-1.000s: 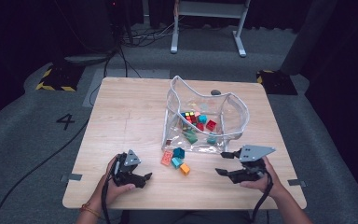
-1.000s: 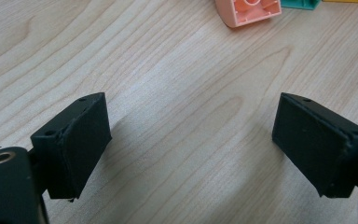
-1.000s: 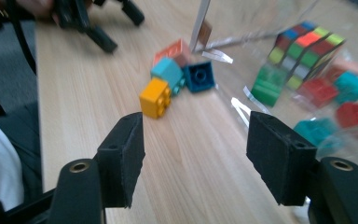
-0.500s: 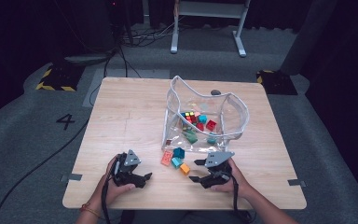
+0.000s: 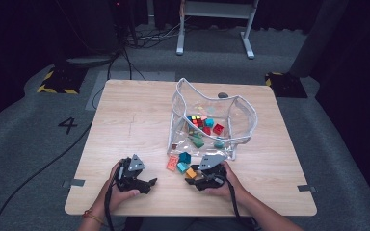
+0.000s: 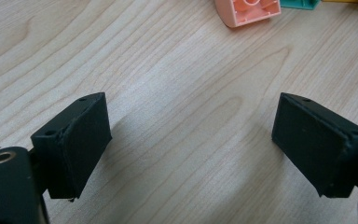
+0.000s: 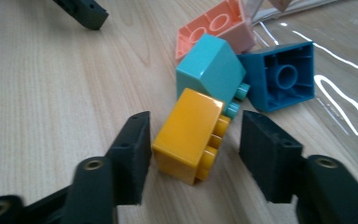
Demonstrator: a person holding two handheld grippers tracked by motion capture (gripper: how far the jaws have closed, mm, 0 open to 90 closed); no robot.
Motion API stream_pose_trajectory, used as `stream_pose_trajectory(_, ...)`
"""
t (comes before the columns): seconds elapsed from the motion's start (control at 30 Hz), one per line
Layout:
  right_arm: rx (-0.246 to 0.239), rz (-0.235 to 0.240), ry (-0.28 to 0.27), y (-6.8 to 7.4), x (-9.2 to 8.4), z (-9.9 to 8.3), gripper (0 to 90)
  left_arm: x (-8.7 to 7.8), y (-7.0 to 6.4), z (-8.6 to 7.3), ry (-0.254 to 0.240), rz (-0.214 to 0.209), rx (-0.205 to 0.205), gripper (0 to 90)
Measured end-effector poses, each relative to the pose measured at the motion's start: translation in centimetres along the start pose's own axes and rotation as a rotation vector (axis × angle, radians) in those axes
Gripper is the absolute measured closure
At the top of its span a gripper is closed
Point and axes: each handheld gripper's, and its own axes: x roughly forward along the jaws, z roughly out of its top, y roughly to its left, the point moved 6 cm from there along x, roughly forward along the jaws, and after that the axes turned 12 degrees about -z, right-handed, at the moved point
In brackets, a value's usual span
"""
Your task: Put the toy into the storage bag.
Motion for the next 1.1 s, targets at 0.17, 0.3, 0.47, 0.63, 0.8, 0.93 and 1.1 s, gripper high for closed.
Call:
stream_pose_trajectory(0.17,-0.010,-0.004,-0.009,-0.4,-0.4,-0.3,65.3,0.0,0.0,0.0,0.000,0.000,0.000,11.7)
stream_pose_trajectory(0.3,0.010,0.019,-0.002,-0.6,-1.2,-0.6,67.2,0.0,0.0,0.0,-0.001,-0.001,-0.001,11.7)
stream_pose_trajectory(0.47,-0.004,0.005,0.002,-1.9,-3.2,-1.5,67.5,0.0,0.0,0.0,0.001,-0.004,0.004,11.7)
stream_pose_trajectory(0.63,-0.007,0.018,-0.024,-3.2,-4.4,-2.1,67.5,0.0,0.0,0.0,0.001,-0.004,0.004,11.7)
stream_pose_trajectory(0.8,0.001,-0.004,0.000,-3.9,-5.6,-2.8,67.6,0.0,0.0,0.0,0.001,-0.004,0.004,11.6)
stream_pose_trajectory(0.93,-0.013,-0.016,-0.025,-5.0,-6.3,-3.1,67.6,0.0,0.0,0.0,0.001,-0.004,0.004,11.7)
stream_pose_trajectory(1.1,0.024,-0.043,-0.024,-6.4,-7.6,-3.8,67.6,0.0,0.0,0.0,0.002,-0.004,0.005,11.7)
